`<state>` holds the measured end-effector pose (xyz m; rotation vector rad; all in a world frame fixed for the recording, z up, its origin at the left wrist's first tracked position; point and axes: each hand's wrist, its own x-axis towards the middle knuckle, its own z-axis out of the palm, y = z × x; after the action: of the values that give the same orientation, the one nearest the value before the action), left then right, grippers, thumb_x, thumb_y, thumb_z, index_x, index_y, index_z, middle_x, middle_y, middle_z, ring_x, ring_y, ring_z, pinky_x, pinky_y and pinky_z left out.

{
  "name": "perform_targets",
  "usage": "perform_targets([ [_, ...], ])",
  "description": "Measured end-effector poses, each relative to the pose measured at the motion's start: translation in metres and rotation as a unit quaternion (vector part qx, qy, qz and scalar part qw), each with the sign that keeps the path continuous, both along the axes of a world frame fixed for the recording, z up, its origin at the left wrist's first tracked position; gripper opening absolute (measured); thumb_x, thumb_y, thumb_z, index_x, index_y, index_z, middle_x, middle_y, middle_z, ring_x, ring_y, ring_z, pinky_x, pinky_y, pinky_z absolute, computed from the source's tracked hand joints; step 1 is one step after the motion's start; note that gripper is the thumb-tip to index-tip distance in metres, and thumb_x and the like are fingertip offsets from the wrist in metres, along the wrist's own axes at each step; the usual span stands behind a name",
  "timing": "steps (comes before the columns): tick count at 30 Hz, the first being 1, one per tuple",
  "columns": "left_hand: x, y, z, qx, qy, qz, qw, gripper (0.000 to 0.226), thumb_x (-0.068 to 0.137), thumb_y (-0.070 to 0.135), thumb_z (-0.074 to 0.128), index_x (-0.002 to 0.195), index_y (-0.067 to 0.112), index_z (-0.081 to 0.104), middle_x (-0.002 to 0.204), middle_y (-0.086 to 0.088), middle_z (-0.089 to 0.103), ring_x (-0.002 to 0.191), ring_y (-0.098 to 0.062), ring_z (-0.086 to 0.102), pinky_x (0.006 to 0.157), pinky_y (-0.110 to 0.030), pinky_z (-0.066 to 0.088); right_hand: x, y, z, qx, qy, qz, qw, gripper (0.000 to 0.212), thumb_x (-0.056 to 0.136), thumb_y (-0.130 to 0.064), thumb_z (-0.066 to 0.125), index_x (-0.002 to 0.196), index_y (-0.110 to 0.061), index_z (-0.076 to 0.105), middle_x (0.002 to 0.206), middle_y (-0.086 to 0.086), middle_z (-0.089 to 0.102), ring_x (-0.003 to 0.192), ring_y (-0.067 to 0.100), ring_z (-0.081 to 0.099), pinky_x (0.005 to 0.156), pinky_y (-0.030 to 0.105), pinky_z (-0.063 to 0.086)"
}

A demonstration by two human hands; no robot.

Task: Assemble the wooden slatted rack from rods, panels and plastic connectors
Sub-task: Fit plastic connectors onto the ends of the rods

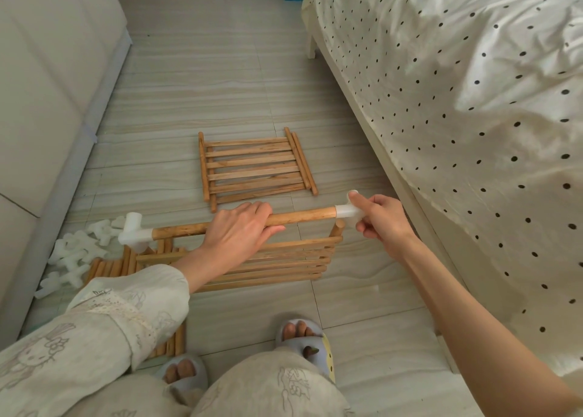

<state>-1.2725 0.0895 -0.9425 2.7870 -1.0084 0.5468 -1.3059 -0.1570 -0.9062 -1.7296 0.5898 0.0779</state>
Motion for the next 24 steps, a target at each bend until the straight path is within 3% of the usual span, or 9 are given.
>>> perform_targets([
  [2, 0.0, -0.001, 0.0, 0.001, 0.002, -0.005, 1.0, 0.04, 0.088, 0.048, 0.039, 0.081, 0.013, 0.057, 0.067, 0.0, 0.061, 0.051, -0.015, 0.057, 0.032, -0.022, 0.035, 0.0, -0.001, 0.002, 0.016, 0.002, 0.013, 1.0, 0.039, 0.09, -0.032, 0.061, 0.064, -0.012, 0.039, 0.04, -0.003, 0.041, 0.045, 0.016, 0.043, 0.038, 0.02, 0.028],
  [6, 0.001, -0.001, 0.0, 0.01, 0.0, -0.009, 1.0, 0.039, 0.088, 0.046, 0.04, 0.08, 0.012, 0.057, 0.066, 0.0, 0.061, 0.05, -0.016, 0.057, 0.032, -0.022, 0.036, -0.002, 0.003, 0.007, 0.039, -0.003, 0.027, 0.999, 0.037, 0.092, -0.029, 0.059, 0.065, -0.013, 0.039, 0.043, -0.005, 0.036, 0.041, 0.012, 0.049, 0.036, 0.019, 0.026],
  [10, 0.001, -0.001, 0.004, 0.02, 0.018, -0.006, 1.0, 0.041, 0.089, 0.047, 0.036, 0.082, 0.012, 0.056, 0.067, -0.001, 0.06, 0.052, -0.017, 0.055, 0.034, -0.024, 0.037, -0.003, 0.007, 0.011, 0.057, -0.004, 0.048, 0.997, 0.035, 0.096, -0.027, 0.054, 0.067, -0.01, 0.043, 0.044, 0.002, 0.044, 0.038, 0.013, 0.045, 0.034, 0.018, 0.025],
  [14, 0.003, 0.001, 0.008, 0.032, 0.057, 0.011, 0.998, 0.053, 0.089, 0.053, 0.021, 0.097, 0.013, 0.055, 0.083, 0.0, 0.061, 0.069, -0.017, 0.06, 0.048, -0.027, 0.043, -0.004, 0.009, 0.011, 0.075, 0.0, 0.053, 0.996, 0.028, 0.098, -0.023, 0.049, 0.077, -0.005, 0.051, 0.044, 0.006, 0.051, 0.04, 0.014, 0.044, 0.035, 0.018, 0.026],
  [18, 0.002, 0.003, 0.012, 0.021, 0.083, 0.004, 0.996, 0.053, 0.089, 0.054, 0.022, 0.107, 0.016, 0.054, 0.098, 0.0, 0.063, 0.082, -0.016, 0.062, 0.054, -0.027, 0.046, -0.013, 0.003, 0.006, 0.106, -0.014, 0.064, 0.992, 0.024, 0.099, -0.017, 0.046, 0.079, -0.006, 0.054, 0.058, 0.007, 0.053, 0.045, 0.013, 0.048, 0.039, 0.019, 0.029],
  [21, -0.001, -0.006, 0.02, 0.035, 0.121, -0.008, 0.992, 0.042, 0.096, 0.048, 0.028, 0.12, 0.021, 0.048, 0.109, 0.005, 0.058, 0.081, -0.011, 0.056, 0.058, -0.024, 0.043, -0.021, 0.0, -0.004, 0.152, -0.024, 0.057, 0.986, 0.02, 0.097, -0.011, 0.045, 0.097, -0.005, 0.064, 0.067, 0.004, 0.056, 0.055, 0.013, 0.049, 0.046, 0.021, 0.033],
  [24, -0.004, -0.027, 0.027, 0.074, 0.16, -0.056, 0.983, 0.04, 0.099, 0.043, 0.032, 0.133, 0.022, 0.038, 0.114, 0.006, 0.055, 0.075, -0.007, 0.05, 0.056, -0.02, 0.039, -0.027, 0.001, -0.012, 0.172, -0.03, 0.054, 0.983, 0.023, 0.093, -0.005, 0.046, 0.102, -0.009, 0.067, 0.073, 0.003, 0.057, 0.06, 0.013, 0.052, 0.049, 0.021, 0.037],
])
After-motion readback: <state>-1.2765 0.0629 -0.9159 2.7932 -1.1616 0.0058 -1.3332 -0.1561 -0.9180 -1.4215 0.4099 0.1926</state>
